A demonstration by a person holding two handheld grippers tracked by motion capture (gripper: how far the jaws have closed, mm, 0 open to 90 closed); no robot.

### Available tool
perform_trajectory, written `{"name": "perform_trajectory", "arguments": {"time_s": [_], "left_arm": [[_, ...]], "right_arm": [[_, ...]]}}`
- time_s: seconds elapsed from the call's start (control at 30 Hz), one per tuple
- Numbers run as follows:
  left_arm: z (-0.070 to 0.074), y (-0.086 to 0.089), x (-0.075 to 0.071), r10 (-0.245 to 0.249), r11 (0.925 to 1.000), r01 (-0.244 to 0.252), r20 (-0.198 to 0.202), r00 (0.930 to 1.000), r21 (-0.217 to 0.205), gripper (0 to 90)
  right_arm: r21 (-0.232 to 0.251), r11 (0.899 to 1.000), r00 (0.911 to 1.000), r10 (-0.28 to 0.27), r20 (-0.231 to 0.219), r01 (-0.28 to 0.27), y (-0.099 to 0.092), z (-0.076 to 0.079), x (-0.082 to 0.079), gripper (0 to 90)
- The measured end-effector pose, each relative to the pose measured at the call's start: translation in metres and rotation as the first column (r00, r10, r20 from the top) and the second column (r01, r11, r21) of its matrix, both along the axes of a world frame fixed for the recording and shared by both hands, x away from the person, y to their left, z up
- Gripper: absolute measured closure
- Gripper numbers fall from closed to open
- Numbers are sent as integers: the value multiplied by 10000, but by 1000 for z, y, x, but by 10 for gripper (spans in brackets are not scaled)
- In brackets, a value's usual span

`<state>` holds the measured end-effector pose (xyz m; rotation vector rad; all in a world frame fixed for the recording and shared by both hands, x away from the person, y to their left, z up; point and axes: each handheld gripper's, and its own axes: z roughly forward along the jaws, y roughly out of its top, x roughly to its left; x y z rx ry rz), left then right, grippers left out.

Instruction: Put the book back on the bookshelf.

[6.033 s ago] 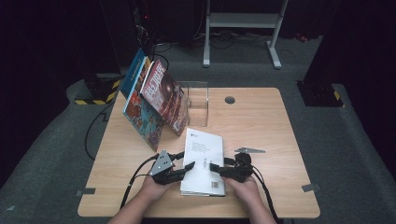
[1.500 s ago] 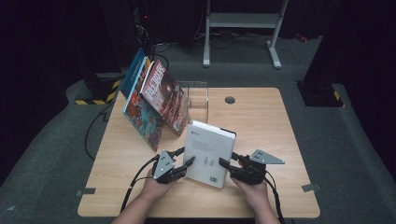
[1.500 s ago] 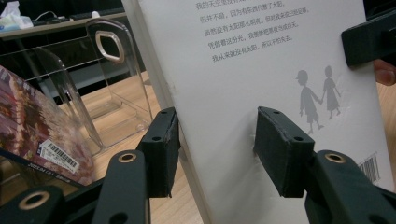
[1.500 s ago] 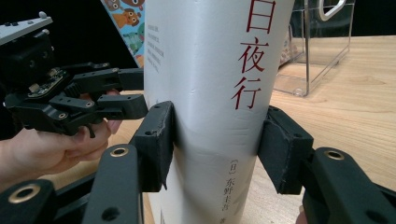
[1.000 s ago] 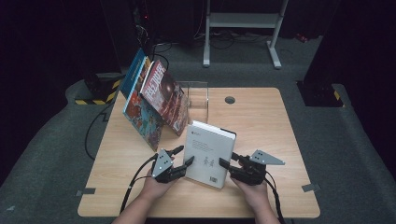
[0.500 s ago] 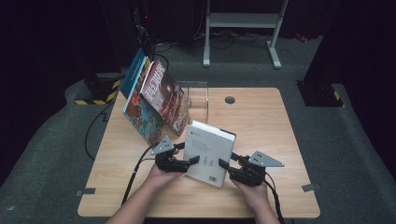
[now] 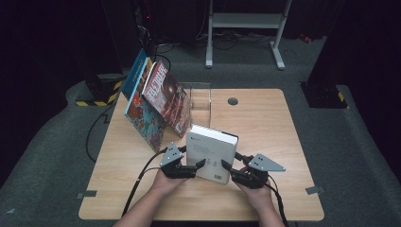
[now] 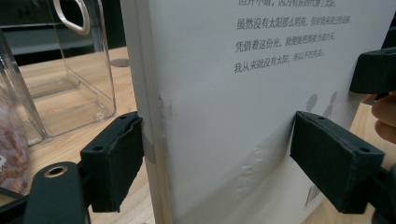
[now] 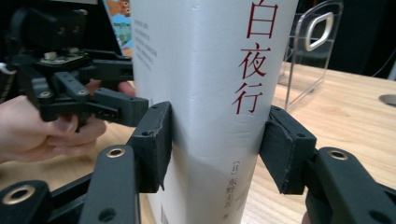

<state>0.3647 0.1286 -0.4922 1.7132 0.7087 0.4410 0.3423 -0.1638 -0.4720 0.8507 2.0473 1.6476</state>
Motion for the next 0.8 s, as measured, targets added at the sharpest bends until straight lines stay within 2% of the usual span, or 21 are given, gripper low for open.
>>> {"name": "perform_trajectory", "arguments": {"time_s": [0.17, 0.27, 0.33, 0.5, 0.6, 0.63, 0.67, 0.73, 0.8], "left_arm": [[-2, -1, -5, 148, 9999, -147, 138, 9998, -85, 177], [-2, -4, -12, 395, 9990, -401, 320, 9987, 184, 179], [-3, -5, -17, 519, 9984, -529, 425, 9977, 221, 185], [-4, -4, -23, 582, 9975, -603, 567, 9967, 375, 203], [-5, -1, -25, 724, 9963, -741, 394, 9966, 444, 224], [-8, 1, -28, 788, 9958, -799, 261, 9965, 442, 285], [-8, 1, -28, 788, 9958, -799, 261, 9965, 442, 289], [-13, 3, -29, 904, 9940, -897, -71, 9959, 628, 278], [-14, 3, -30, 906, 9939, -898, -104, 9958, 644, 275]], "right_arm": [[63, 9999, 9999, -126, 41, 125, 1, -1, -2, 428], [126, 9991, 9992, -404, -26, 405, 3, -1, -5, 396], [240, 9980, 9983, -589, -43, 590, 5, -1, -8, 377], [388, 9985, 9990, -388, -233, 397, 3, -2, -8, 347], [486, 9982, 9993, -350, -154, 357, 2, -1, -9, 348], [619, 9976, 9995, -304, -107, 310, 1, 0, -9, 325], [619, 9976, 9995, -304, -107, 310, 1, 0, -9, 325], [754, 9969, 9997, -240, -89, 246, 0, 1, -7, 284], [817, 9965, 9996, -166, -213, 183, 1, 2, -2, 258]]}}
